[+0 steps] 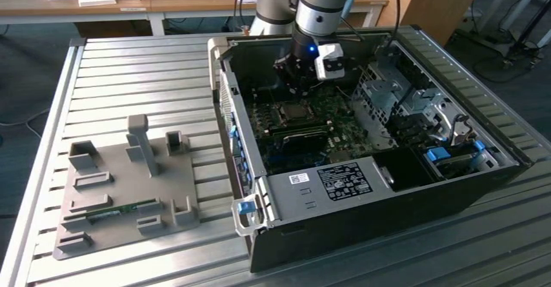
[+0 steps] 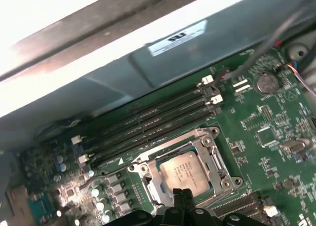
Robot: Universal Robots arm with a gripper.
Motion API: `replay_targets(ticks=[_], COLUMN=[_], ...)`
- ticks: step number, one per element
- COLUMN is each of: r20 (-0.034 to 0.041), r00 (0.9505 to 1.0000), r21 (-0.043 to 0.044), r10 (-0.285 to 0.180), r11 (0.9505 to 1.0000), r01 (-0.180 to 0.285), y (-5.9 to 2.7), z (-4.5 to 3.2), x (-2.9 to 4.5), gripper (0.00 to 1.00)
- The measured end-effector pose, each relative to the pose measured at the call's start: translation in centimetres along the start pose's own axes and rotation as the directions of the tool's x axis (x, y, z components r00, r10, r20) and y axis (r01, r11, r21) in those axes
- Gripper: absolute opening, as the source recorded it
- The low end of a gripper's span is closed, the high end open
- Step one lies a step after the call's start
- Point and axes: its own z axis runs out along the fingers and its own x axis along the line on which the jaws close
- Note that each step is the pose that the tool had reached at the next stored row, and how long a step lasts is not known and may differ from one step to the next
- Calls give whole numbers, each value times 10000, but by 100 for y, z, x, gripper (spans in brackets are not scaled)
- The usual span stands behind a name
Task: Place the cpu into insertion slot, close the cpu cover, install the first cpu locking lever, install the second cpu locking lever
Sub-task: 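Close the cpu cover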
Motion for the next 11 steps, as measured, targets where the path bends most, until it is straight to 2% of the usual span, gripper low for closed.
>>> replay_targets(ticks=[6,11], r20=[-8,-17], r00=[9965,9876], r21=[16,30], r10=[-835,-1573], r11=[9965,9875], r01=[835,1573], y=[0,0], z=[0,0], x=[0,0], gripper=[11,11])
